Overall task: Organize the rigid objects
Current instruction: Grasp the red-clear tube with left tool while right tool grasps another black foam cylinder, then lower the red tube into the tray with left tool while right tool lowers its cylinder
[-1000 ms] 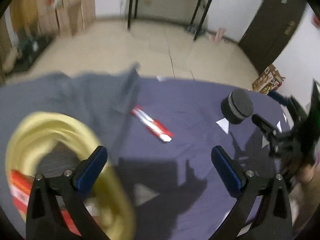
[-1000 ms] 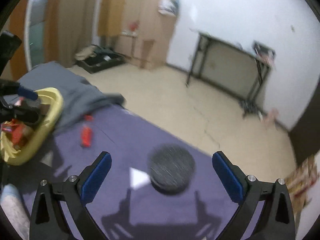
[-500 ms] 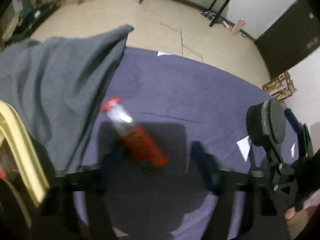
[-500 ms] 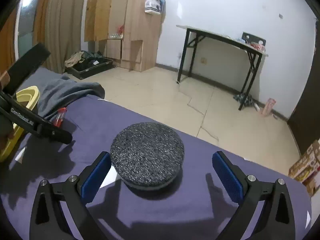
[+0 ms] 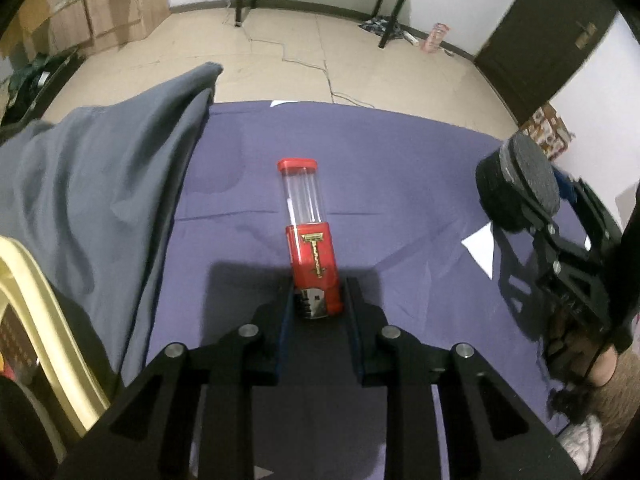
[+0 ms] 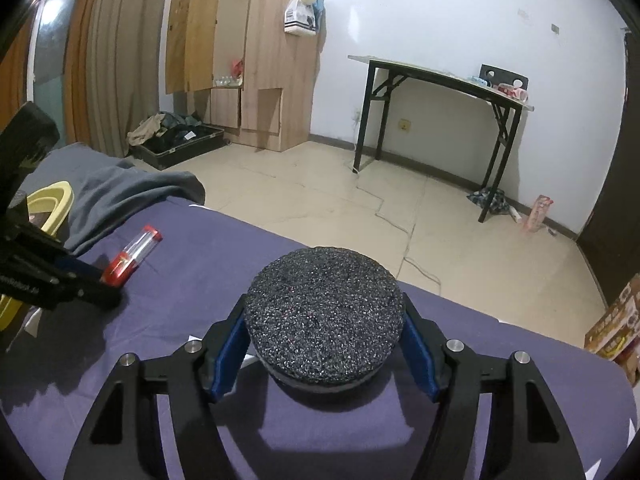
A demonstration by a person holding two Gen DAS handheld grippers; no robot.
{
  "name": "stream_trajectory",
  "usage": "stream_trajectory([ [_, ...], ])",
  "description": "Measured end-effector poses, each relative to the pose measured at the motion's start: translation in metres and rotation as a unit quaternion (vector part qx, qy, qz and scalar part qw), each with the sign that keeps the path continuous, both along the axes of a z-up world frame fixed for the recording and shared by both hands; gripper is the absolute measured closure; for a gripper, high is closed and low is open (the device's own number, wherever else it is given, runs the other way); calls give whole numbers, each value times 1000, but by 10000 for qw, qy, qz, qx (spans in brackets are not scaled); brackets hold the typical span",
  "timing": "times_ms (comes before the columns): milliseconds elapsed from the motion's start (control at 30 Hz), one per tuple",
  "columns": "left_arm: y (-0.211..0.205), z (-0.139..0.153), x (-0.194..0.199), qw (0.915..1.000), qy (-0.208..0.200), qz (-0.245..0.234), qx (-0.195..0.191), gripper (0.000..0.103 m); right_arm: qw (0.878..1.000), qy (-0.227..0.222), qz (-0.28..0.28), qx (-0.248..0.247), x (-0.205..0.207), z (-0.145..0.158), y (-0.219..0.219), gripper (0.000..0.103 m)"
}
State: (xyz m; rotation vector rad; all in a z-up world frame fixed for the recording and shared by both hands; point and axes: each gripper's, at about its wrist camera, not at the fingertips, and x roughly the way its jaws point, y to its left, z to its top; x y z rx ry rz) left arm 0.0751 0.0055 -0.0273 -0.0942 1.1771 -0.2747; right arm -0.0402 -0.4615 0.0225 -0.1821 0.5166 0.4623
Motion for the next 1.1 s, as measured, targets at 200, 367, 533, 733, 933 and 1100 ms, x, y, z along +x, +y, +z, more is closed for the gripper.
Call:
stream_trajectory([
  [200, -8, 3, -12, 9986, -384, -327, 150, 79, 9998, -98, 20, 185, -6, 3, -12, 36],
  [367, 13, 29, -49, 9957, -534, -473, -590, 79, 9974, -319, 473, 435, -27, 22, -4, 36],
  [533, 65, 75, -106, 9885, -1169, -187, -937, 92, 9903, -174, 1169, 733, -47, 43, 23, 36],
  [733, 150, 91, -165, 9807, -1661, 802, -655, 92, 9716, -271, 2271, 610, -72, 70, 98, 36],
  [933, 214, 92, -197, 9637, -2111, 1496, -653, 92, 9495, -330, 3094, 407, -93, 79, 162, 36],
  [1100, 250, 96, -207, 9506, -2336, 1962, -583, 92, 9365, 36, 3482, 412, -88, 87, 202, 36],
])
